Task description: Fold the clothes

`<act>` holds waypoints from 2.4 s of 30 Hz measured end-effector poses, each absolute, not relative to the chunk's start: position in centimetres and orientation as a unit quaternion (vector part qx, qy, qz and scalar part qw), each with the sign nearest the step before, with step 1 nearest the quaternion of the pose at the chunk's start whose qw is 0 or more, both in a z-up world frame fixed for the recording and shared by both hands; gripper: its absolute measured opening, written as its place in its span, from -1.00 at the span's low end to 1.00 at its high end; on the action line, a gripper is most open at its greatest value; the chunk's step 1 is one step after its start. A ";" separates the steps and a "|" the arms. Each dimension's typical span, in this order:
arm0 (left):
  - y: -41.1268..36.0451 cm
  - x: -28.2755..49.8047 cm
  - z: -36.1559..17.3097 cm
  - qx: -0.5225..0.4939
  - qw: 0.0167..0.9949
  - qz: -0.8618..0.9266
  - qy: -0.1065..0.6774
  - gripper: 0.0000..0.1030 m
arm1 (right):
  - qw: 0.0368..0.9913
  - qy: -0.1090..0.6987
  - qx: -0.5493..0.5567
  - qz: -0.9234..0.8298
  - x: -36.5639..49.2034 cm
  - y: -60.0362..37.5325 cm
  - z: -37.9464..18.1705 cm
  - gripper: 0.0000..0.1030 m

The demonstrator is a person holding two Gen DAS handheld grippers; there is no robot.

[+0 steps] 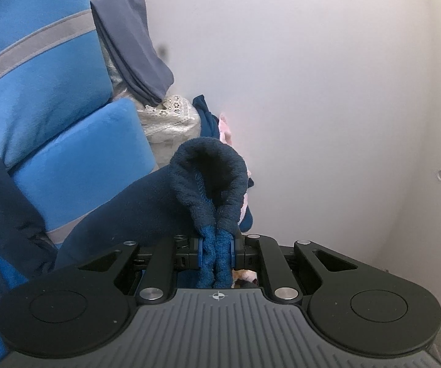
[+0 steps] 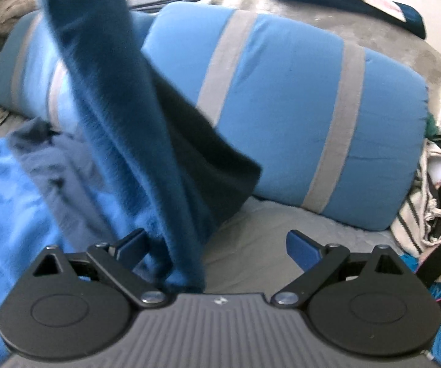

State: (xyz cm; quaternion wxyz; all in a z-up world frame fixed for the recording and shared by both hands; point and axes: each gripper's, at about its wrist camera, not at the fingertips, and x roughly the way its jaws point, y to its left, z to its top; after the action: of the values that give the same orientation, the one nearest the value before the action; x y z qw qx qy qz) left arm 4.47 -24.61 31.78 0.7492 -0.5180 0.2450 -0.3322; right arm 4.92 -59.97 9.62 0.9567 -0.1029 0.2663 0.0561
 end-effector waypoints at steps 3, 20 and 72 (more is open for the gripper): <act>-24.0 4.4 31.4 -0.519 0.751 -0.326 0.247 -0.73 | 0.958 0.264 -0.104 0.035 5.6 -61.0 10.7 0.92; -23.5 4.7 30.1 -0.532 0.747 -0.308 0.253 -0.73 | 0.950 0.304 -0.027 0.059 6.1 -65.1 10.5 0.95; -15.3 5.5 25.1 -0.421 0.811 -0.259 0.314 -0.72 | 0.940 0.317 -0.068 0.105 4.1 -63.7 5.0 -0.75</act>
State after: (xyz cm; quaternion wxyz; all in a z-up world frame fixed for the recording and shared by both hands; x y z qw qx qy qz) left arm 5.48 -15.28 25.07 0.8109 -0.4206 0.3136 -0.2591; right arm 4.14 -63.74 5.00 0.9402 -0.0681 0.3169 0.1047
